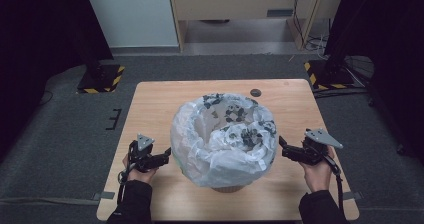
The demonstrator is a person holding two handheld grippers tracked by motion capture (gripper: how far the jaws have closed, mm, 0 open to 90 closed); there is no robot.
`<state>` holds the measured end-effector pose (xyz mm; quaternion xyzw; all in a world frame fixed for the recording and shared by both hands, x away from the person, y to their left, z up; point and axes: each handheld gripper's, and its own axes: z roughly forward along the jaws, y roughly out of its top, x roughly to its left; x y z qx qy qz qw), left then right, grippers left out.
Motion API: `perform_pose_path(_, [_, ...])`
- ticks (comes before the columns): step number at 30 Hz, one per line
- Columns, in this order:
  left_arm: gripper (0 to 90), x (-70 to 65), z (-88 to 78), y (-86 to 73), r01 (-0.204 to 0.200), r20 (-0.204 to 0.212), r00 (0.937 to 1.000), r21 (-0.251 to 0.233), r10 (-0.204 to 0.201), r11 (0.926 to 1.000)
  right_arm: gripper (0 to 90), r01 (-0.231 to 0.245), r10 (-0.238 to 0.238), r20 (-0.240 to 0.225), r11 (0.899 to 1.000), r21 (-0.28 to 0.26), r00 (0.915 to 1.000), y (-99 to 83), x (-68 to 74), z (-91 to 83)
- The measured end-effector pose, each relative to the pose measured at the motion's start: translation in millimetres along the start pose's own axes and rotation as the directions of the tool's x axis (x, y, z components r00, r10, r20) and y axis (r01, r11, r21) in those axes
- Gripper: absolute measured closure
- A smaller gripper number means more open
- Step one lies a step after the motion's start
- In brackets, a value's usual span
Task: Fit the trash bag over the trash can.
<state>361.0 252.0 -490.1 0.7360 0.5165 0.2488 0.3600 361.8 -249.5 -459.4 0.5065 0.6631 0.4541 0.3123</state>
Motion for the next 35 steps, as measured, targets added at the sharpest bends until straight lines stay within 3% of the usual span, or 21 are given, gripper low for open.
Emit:
perform_pose_path(5, [16.3, 1.7, 3.8, -3.5, -0.005, 0.008, 1.0000, 0.035, 0.005, 0.9994, 0.6, 0.006, -0.006, 0.003, 0.999, 0.053, 1.0000, -18.7, -7.1, 3.8])
perform_pose_path(9, [14.9, 4.5, 6.6, -6.8, -0.016, 0.000, 0.9999, 0.068, 0.016, 0.9976, 0.6, -0.019, 0.019, 0.002, 0.996, 0.090, 0.9998, -28.1, -14.8, 7.3])
perform_pose_path(16, [12.7, 12.0, 12.5, -13.8, -0.012, 0.000, 0.9999, 0.124, 0.012, 0.9922, 0.8, 0.012, -0.009, -0.023, 0.988, 0.151, 0.9997, -38.9, -23.8, 10.2])
perform_pose_path(22, [10.8, 15.9, 20.4, -20.3, -0.011, 0.007, 0.9999, 0.192, 0.010, 0.9814, 1.3, 0.013, -0.008, -0.022, 0.977, 0.214, 0.9997, -49.7, -34.8, 11.9])
perform_pose_path(24, [10.4, 17.0, 22.4, -21.6, -0.008, 0.006, 1.0000, 0.205, 0.007, 0.9788, 1.3, 0.014, -0.010, -0.018, 0.967, 0.255, 0.9998, -54.6, -39.5, 14.1])
perform_pose_path(29, [9.2, 19.5, 25.4, -23.8, -0.001, -0.003, 1.0000, 0.221, 0.002, 0.9752, 1.3, 0.028, -0.022, -0.024, 0.950, 0.312, 0.9995, -60.8, -44.5, 18.3])
perform_pose_path(35, [7.8, 21.1, 26.6, -25.3, -0.005, 0.000, 1.0000, 0.222, 0.005, 0.9751, 1.1, 0.026, -0.015, -0.033, 0.942, 0.335, 0.9993, -63.3, -49.8, 21.0])
